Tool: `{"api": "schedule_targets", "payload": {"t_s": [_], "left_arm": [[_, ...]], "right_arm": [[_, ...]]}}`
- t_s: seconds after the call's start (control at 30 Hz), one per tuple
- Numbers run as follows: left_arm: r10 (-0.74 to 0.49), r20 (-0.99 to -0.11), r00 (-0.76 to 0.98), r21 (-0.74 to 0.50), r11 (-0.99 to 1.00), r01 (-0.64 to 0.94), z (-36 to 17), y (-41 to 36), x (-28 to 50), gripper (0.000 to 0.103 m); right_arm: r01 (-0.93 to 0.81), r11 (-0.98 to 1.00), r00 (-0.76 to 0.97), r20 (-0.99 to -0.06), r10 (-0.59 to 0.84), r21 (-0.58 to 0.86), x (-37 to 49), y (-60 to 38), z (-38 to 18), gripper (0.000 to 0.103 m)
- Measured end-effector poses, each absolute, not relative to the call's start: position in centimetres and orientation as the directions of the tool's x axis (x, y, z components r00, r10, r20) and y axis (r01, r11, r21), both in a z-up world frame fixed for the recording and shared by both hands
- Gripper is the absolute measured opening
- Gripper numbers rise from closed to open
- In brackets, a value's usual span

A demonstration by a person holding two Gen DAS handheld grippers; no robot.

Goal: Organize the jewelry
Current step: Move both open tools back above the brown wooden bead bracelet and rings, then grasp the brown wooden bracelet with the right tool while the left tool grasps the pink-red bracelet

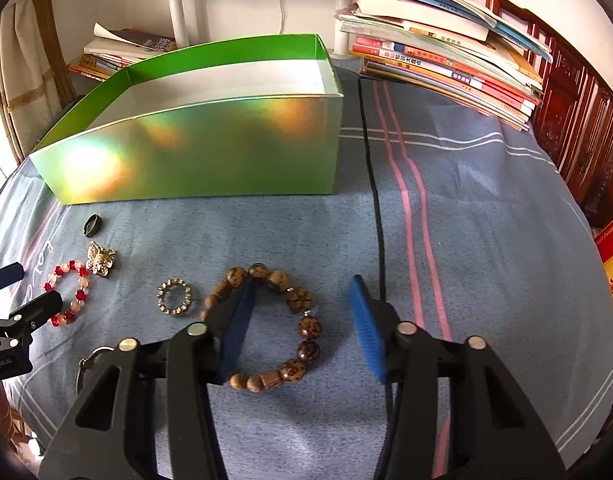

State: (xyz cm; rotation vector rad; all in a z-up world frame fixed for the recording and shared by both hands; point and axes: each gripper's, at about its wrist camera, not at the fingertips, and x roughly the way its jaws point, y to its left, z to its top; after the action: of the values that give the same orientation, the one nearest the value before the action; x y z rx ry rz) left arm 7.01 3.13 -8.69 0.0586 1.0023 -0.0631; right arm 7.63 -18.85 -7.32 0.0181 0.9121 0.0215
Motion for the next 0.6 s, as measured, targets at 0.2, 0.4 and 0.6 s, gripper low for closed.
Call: {"api": "schedule_targets", "payload": {"t_s": [0.2, 0.4, 0.6], "left_arm": [[-0.028, -0.842, 0.538, 0.017, 0.997, 0.08, -8.65, 3.13, 6.95, 0.093], [-0.022, -0.832, 0.555, 0.017, 0.998, 0.065, -8.33, 3.42, 7.03, 0.077], [-0.022, -0.824, 0.566, 0.017, 0.998, 0.064, -8.01, 3.61, 7.18, 0.057]], "right_arm": [[-0.014, 0.999, 0.615, -0.788, 0.04, 0.039, 8.23, -18.38, -7.19, 0.021], [0.005, 0.998, 0.613, -0.789, 0.043, 0.059, 8.62, -18.86, -7.15, 0.014], [0.012, 0.999, 0.609, -0.793, 0.035, 0.053, 8.37, -19.15, -7.17, 0.014]]}}
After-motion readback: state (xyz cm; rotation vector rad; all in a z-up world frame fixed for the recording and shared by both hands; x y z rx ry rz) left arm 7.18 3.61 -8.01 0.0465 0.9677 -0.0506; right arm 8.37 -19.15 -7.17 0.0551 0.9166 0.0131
